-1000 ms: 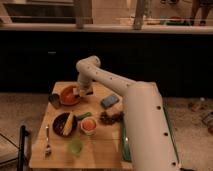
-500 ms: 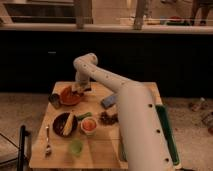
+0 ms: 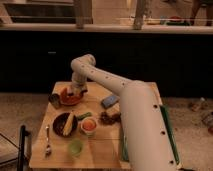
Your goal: Wipe red bowl with eraser
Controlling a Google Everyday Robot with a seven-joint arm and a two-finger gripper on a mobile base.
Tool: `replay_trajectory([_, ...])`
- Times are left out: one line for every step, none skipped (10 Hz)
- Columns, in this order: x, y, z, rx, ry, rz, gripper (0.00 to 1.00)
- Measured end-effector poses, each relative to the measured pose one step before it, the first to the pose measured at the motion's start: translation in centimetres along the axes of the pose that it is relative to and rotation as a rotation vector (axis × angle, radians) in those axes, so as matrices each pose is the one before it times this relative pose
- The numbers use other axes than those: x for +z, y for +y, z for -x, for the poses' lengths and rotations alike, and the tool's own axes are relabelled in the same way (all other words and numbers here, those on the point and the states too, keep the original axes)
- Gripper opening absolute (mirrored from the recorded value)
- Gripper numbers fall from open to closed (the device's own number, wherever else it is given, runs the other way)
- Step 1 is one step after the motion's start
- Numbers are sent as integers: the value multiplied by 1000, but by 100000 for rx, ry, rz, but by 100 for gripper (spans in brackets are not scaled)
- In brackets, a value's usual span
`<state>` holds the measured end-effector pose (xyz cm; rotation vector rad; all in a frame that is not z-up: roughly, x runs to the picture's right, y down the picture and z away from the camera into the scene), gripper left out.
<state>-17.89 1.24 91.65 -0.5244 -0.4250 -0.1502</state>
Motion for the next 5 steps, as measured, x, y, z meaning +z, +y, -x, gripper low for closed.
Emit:
replay_trajectory([-196, 296, 514, -1206, -1411, 106, 0])
replay_trajectory([-320, 335, 337, -965, -1489, -13, 0])
replay_trajectory([-292, 174, -79, -359, -792, -124, 0])
replay_trajectory([-188, 102, 193, -564, -635, -74, 0])
replay_trajectory([-154, 75, 280, -771, -631, -235, 0])
